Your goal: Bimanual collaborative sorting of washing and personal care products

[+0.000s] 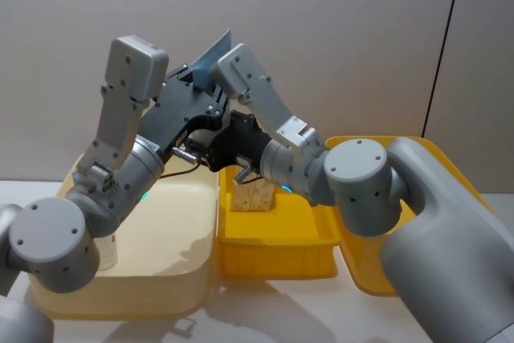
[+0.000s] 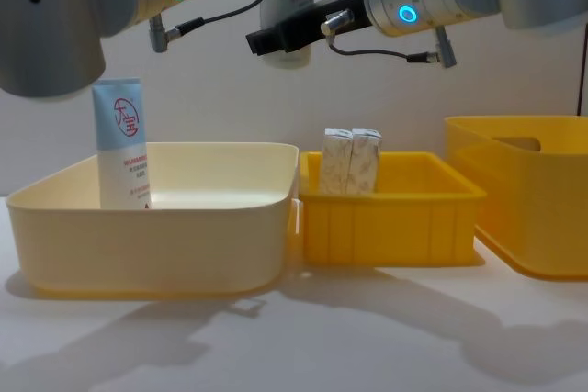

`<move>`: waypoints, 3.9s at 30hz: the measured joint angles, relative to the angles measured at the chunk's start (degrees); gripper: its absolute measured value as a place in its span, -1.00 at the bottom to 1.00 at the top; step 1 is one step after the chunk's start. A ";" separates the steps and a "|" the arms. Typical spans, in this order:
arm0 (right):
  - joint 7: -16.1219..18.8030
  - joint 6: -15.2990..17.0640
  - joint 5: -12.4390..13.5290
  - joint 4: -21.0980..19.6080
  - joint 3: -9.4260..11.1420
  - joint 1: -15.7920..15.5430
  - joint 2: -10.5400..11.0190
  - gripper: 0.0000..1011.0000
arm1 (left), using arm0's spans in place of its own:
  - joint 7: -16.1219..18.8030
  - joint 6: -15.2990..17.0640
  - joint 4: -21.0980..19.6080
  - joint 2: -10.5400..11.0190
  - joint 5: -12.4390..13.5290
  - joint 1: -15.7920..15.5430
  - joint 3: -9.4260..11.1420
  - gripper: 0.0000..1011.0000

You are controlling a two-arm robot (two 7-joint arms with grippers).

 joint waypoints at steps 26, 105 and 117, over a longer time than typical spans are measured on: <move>-3.32 2.91 -0.62 -1.57 3.61 -0.66 2.35 0.31 | 0.00 0.00 0.00 0.00 0.00 0.01 0.01 0.98; 24.88 35.70 -9.62 47.65 -5.02 34.45 7.48 0.98 | -0.01 -0.01 0.00 0.00 0.00 0.00 0.00 0.98; 27.66 34.35 -10.69 54.44 -6.39 37.89 5.92 0.98 | -0.01 -0.01 0.00 0.00 0.01 0.00 0.01 0.98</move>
